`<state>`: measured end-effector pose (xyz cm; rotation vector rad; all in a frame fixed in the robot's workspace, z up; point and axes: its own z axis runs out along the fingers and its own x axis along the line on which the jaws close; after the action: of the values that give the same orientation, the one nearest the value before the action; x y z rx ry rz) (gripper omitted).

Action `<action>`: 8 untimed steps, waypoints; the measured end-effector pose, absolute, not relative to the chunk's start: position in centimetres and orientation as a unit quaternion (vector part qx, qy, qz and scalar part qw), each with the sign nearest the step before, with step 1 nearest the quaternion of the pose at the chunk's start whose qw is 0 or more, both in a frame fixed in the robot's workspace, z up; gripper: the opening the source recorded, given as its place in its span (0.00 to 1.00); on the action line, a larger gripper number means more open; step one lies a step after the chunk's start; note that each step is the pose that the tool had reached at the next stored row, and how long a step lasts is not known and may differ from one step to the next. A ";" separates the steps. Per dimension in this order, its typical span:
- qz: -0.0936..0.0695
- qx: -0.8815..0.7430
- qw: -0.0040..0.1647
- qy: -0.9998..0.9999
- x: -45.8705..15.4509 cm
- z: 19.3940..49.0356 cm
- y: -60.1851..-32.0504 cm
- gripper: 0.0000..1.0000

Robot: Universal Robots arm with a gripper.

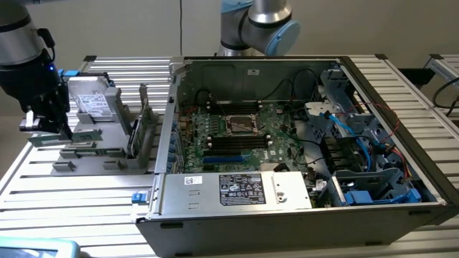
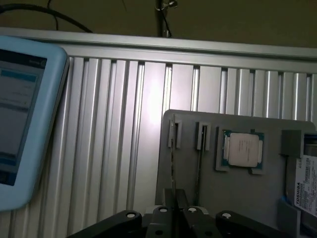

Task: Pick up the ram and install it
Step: 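Pick up the ram and move it above insertion slot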

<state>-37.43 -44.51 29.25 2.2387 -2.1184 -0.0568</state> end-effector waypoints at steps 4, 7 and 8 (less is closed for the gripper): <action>-0.019 0.724 0.030 -0.689 -37.4 31.1 -44.6 0.14; -0.019 0.723 0.030 -0.690 -37.4 32.4 -44.8 0.14; -0.019 0.723 0.030 -0.690 -37.4 32.9 -44.8 0.14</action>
<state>-37.44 -44.80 32.89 2.2300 -2.1265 -0.0585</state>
